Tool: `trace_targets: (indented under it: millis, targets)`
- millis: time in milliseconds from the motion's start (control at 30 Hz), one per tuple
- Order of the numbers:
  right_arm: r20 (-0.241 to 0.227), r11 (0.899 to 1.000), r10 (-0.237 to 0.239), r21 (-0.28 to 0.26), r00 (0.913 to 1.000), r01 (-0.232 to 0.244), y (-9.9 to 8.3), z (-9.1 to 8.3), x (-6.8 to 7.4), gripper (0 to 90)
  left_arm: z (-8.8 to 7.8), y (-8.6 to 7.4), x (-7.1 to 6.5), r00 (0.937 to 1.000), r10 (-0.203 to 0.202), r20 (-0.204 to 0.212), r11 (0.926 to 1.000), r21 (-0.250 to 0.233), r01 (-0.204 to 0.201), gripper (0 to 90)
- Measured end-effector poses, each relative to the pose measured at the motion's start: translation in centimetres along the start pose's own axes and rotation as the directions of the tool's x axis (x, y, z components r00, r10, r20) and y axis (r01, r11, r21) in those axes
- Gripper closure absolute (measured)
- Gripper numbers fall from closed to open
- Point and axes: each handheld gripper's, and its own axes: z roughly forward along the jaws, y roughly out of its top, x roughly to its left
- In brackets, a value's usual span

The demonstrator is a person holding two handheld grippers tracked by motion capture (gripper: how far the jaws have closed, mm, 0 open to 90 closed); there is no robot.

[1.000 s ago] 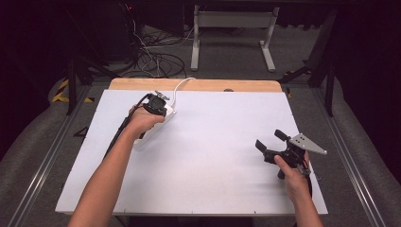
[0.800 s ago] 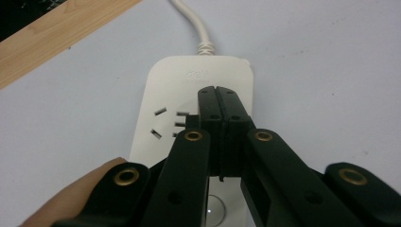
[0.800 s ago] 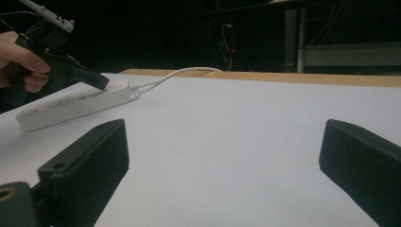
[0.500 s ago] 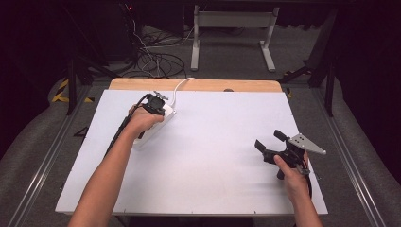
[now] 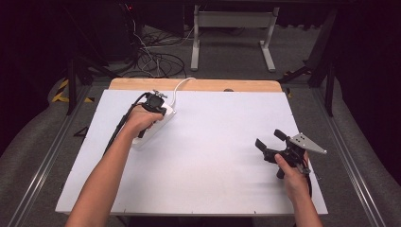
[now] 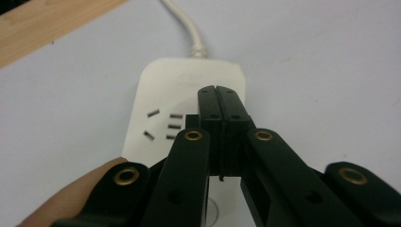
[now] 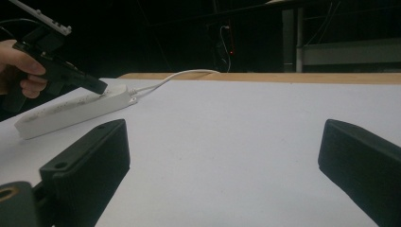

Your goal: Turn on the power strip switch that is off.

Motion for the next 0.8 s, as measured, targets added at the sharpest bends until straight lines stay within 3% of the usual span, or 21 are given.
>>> trace_targets:
  millis: [300,367,433,533,600,633,700,800]
  targets:
    - [0.008,1.000,0.007,0.000,0.9999,-0.007,0.0,-0.1,-0.2,3.6,0.2,0.0,0.1,0.9997,-0.021,0.012,0.9998,0.001,0.021,90.0]
    - [0.010,1.000,0.008,0.002,0.9999,-0.008,0.0,-0.1,-0.2,3.6,0.2,-0.1,0.0,0.9955,-0.033,0.089,0.9995,-0.001,0.033,90.0]
    - [0.013,1.000,0.009,0.003,0.9999,-0.009,0.0,-0.1,-0.3,3.6,0.4,-0.1,-0.6,0.9989,-0.014,0.045,0.9996,-0.022,0.015,90.0]
    - [0.018,1.000,0.015,0.001,0.9997,-0.015,0.0,-0.2,-0.3,3.6,0.8,0.2,-0.5,0.9996,-0.025,-0.013,0.9990,-0.036,0.025,90.0]
    - [0.016,1.000,0.013,-0.001,0.9998,-0.013,0.0,-0.3,-0.3,3.6,0.7,0.2,-0.1,0.9991,-0.042,0.005,0.9985,-0.034,0.042,90.0]
    - [0.016,1.000,0.017,-0.001,0.9997,-0.017,0.0,-0.4,-0.3,3.6,0.5,0.2,0.0,0.9989,-0.041,-0.022,0.9987,-0.032,0.040,90.0]
    - [0.017,1.000,0.019,-0.006,0.9997,-0.019,0.0,-0.5,-0.3,3.6,-0.4,0.2,0.5,0.9983,-0.059,-0.002,0.9967,-0.056,0.059,90.0]
    - [0.018,1.000,0.027,-0.006,0.9995,-0.027,0.0,-0.6,-0.4,3.6,-0.9,0.3,0.8,0.9990,-0.045,0.009,0.9977,-0.050,0.045,90.0]
